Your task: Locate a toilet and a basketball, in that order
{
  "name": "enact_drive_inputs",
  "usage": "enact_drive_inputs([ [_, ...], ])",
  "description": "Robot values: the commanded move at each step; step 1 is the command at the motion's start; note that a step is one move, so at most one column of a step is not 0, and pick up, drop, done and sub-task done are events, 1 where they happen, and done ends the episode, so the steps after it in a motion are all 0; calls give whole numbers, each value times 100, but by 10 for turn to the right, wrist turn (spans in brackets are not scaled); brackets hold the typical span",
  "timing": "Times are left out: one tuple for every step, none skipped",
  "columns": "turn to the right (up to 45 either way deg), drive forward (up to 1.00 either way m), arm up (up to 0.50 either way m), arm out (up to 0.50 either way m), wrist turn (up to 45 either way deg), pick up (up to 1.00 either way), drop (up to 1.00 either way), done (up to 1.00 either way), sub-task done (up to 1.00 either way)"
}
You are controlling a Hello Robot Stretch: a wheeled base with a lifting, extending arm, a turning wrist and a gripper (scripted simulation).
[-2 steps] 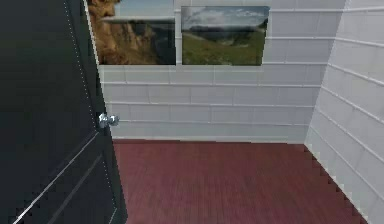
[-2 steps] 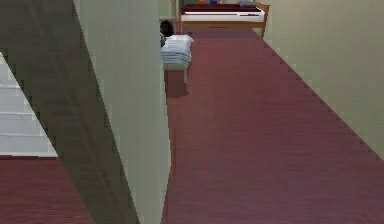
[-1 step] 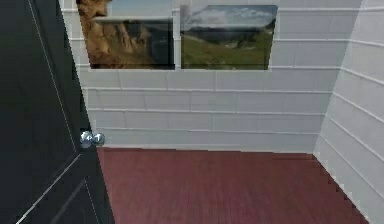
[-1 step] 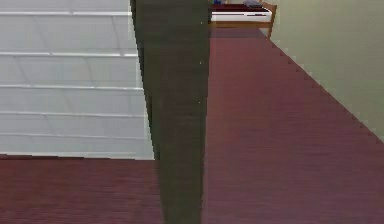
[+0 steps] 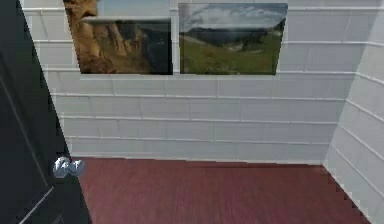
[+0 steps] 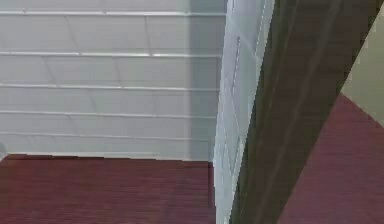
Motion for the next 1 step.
enact_drive_inputs([
  [-450, 0, 0, 0, 0, 0, 0, 0, 0],
])
